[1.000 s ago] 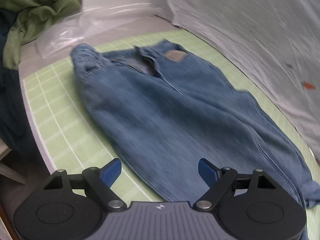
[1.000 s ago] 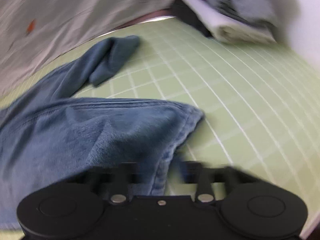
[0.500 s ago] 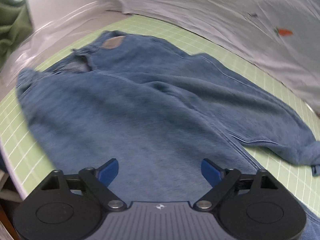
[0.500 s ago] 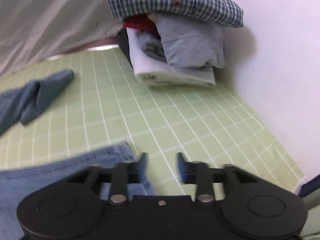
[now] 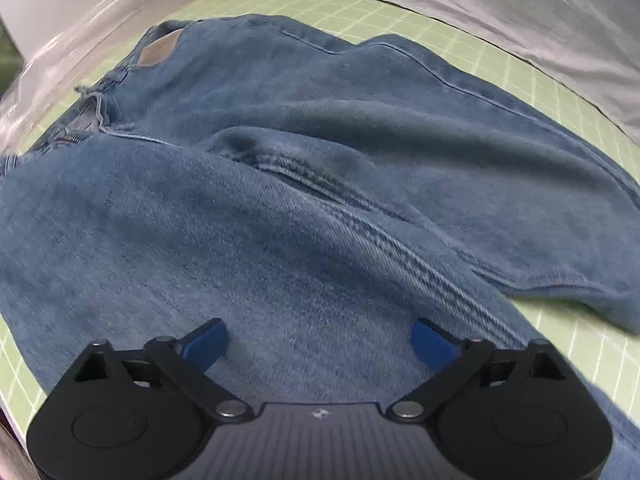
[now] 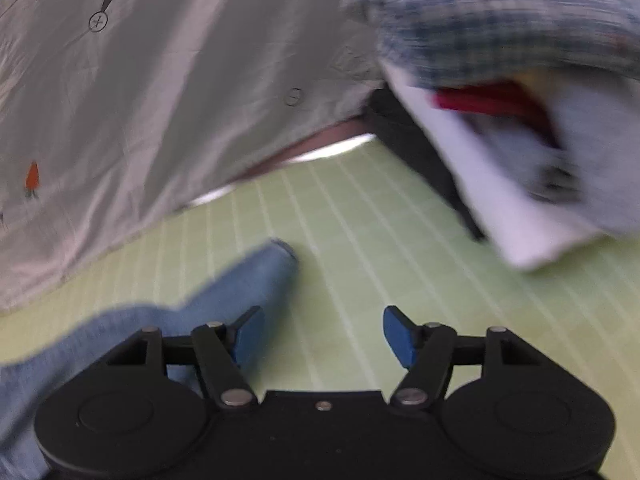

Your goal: Fold clothes

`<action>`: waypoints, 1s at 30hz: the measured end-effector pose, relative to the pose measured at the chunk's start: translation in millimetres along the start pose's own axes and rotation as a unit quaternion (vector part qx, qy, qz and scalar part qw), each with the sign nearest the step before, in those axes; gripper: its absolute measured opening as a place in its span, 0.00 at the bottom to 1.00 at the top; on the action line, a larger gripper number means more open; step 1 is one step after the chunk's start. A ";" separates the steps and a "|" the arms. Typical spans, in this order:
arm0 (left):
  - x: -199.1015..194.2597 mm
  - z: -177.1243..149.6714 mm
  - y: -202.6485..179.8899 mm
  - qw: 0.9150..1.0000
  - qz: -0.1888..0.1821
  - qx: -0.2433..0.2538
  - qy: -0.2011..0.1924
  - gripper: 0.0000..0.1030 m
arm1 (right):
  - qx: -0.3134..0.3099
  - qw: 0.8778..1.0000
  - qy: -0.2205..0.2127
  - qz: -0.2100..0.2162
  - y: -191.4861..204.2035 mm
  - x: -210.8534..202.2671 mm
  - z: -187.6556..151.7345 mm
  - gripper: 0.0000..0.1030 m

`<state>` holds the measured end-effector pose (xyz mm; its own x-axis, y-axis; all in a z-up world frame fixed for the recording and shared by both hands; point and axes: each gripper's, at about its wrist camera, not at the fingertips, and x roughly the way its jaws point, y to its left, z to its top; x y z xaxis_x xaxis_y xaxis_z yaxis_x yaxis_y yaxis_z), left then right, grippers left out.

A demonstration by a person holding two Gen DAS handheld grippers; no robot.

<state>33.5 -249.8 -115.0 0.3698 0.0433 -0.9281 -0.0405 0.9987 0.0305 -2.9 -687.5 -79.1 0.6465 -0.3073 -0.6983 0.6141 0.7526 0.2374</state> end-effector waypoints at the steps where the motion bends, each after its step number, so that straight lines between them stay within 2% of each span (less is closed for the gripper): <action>1: 1.3 0.8 -0.3 1.000 0.000 -0.004 -0.001 1.00 | 0.002 1.000 0.000 0.010 6.5 10.7 8.3 0.69; 6: 2.0 3.6 -5.2 1.000 0.001 -0.006 -0.006 1.00 | -0.022 0.999 0.031 0.006 32.4 71.6 26.3 0.69; 8: 1.6 4.3 -6.9 1.000 0.000 -0.006 -0.007 1.00 | -0.021 0.999 0.048 0.008 34.6 90.0 26.8 0.66; 9: 1.6 4.5 -7.0 1.000 0.000 -0.005 -0.008 1.00 | -0.018 0.998 0.057 0.009 34.9 98.4 26.6 0.49; 10: 1.6 4.5 -6.8 1.000 0.000 -0.004 -0.009 1.00 | -0.020 0.998 0.056 0.012 34.6 100.9 26.8 0.25; 11: 1.6 4.5 -6.6 1.000 -0.001 -0.003 -0.009 1.00 | -0.025 0.998 0.047 0.015 33.8 99.2 27.3 0.12; 12: 1.5 4.5 -6.5 1.000 -0.001 -0.003 -0.010 1.00 | -0.029 0.999 0.039 0.019 33.0 97.5 27.8 0.06; 15: 2.3 4.3 -6.1 1.000 -0.003 0.000 -0.013 1.00 | -0.012 0.999 -0.010 0.047 21.9 67.2 37.7 0.05; 19: 2.4 3.1 -4.0 1.000 -0.010 0.009 -0.028 1.00 | -0.008 0.988 -0.123 0.097 6.5 -29.7 48.3 0.05; 21: 2.3 0.8 -3.8 0.999 -0.009 0.008 -0.036 1.00 | -0.003 0.982 -0.152 0.108 -6.8 -75.5 39.1 0.05; 23: 2.2 -0.5 -3.5 0.999 -0.009 0.008 -0.040 1.00 | -0.003 0.989 -0.124 0.080 -25.7 -90.7 9.7 0.05; 25: 2.4 -0.9 -3.1 0.999 -0.009 0.008 -0.043 1.00 | -0.039 0.998 -0.055 0.013 -41.5 -85.9 -30.8 0.05; 27: 3.3 0.5 -2.9 0.999 -0.010 0.009 -0.041 1.00 | -0.025 0.999 -0.011 -0.024 -56.2 -85.9 -57.3 0.05; 29: 3.8 1.7 -3.0 0.999 -0.010 0.009 -0.039 1.00 | 0.005 0.999 0.022 -0.047 -71.4 -89.2 -78.9 0.12; 30: 3.3 2.4 -2.6 0.999 -0.009 0.009 -0.039 1.00 | 0.020 0.997 0.038 -0.059 -79.0 -90.8 -89.7 0.19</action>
<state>37.1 -252.2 -117.3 0.4413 0.0256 -0.8970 -0.0165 0.9997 0.0204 -150.8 -666.8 -95.0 0.5336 -0.3457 -0.7718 0.7027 0.6891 0.1771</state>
